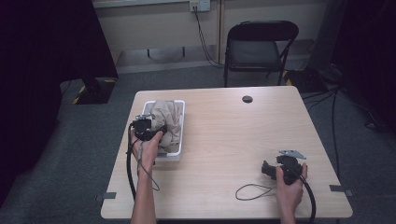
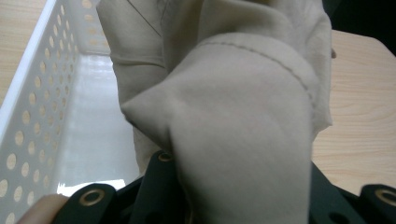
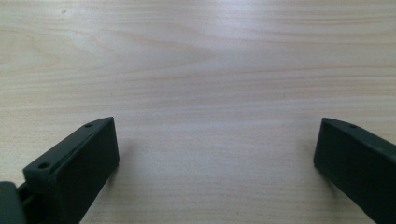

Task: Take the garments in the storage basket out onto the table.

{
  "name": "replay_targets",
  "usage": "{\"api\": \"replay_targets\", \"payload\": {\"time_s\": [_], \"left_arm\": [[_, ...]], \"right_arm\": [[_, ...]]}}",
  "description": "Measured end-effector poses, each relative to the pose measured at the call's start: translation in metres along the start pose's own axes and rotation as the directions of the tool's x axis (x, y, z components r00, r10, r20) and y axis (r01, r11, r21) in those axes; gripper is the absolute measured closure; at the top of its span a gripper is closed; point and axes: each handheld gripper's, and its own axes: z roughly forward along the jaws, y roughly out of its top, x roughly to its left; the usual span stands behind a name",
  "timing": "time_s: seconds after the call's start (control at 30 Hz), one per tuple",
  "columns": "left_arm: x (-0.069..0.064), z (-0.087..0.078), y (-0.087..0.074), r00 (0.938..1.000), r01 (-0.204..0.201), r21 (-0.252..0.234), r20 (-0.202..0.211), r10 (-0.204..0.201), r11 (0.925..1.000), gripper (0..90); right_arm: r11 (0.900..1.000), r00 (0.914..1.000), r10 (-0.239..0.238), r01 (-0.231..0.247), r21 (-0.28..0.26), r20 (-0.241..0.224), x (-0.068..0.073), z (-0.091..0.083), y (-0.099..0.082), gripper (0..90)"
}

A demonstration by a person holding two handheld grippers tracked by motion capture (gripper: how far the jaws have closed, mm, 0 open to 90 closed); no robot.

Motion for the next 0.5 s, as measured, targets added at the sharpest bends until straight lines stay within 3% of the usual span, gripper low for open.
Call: {"api": "replay_targets", "payload": {"time_s": [0.5], "left_arm": [[0.001,-0.016,0.002,0.9990,0.022,-0.046,0.039,-0.020,0.9987,73.3]], "right_arm": [[1.0000,1.0000,0.000,0.000,0.000,0.000,0.000,0.000,0.000,0.0]]}}
